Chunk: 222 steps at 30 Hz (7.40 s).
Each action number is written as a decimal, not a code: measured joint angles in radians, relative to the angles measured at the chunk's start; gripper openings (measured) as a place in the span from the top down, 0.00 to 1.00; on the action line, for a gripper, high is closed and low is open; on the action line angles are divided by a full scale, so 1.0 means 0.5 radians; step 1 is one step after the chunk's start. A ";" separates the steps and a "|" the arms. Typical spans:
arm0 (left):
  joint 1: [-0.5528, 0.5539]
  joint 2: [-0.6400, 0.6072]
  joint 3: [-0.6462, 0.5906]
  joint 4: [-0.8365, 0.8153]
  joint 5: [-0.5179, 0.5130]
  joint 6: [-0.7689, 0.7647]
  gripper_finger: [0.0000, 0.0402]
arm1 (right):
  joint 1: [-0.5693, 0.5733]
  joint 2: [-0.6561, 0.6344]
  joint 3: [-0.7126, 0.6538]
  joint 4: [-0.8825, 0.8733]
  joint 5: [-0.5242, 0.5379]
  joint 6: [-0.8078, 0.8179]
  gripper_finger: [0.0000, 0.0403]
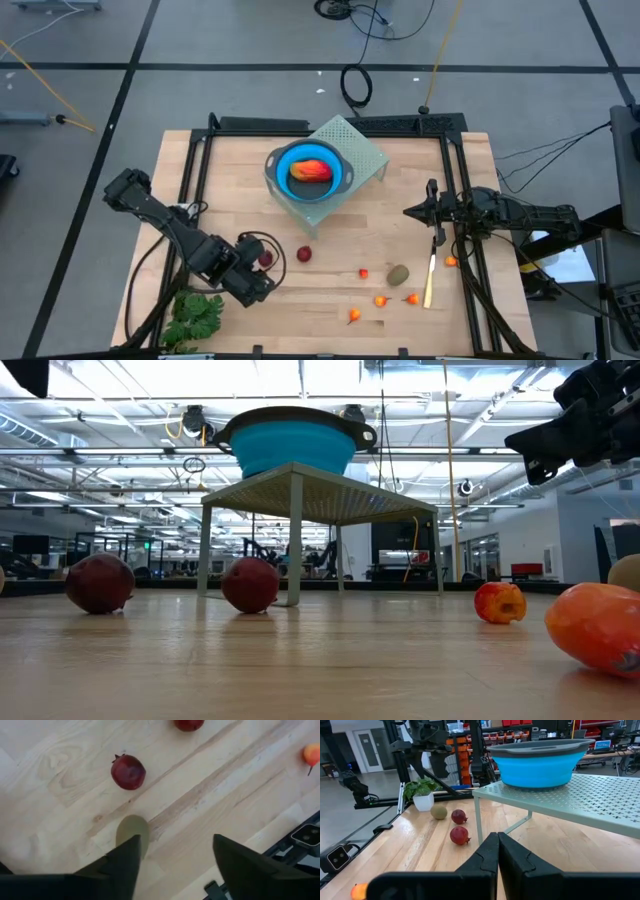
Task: Pick & Place Fruit
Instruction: Put the kiwi into the collapsible colander on the shelf
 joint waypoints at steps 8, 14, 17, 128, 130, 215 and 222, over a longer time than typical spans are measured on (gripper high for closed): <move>0.000 0.000 0.000 0.002 0.017 0.000 0.16 | 0.000 0.000 0.000 0.000 0.000 -0.001 1.00; 0.000 0.000 0.000 0.000 0.019 0.015 0.12 | 0.000 0.000 0.000 0.000 0.000 -0.001 1.00; 0.000 -0.001 -0.035 0.000 0.019 0.014 0.12 | 0.000 0.000 0.000 0.000 0.000 -0.001 1.00; -0.065 0.649 -0.465 0.313 0.471 0.358 0.02 | 0.000 -0.001 0.000 0.001 0.000 0.000 1.00; -0.066 0.649 -0.465 0.313 0.474 0.359 0.03 | 0.000 -0.001 0.000 0.001 0.000 0.000 1.00; 0.049 -0.231 -0.466 1.450 -0.234 -0.894 0.46 | 0.000 0.000 0.000 0.001 0.001 0.000 1.00; 0.094 -0.231 -0.466 1.565 -0.121 -0.898 0.46 | 0.000 0.000 0.000 0.000 0.001 0.000 1.00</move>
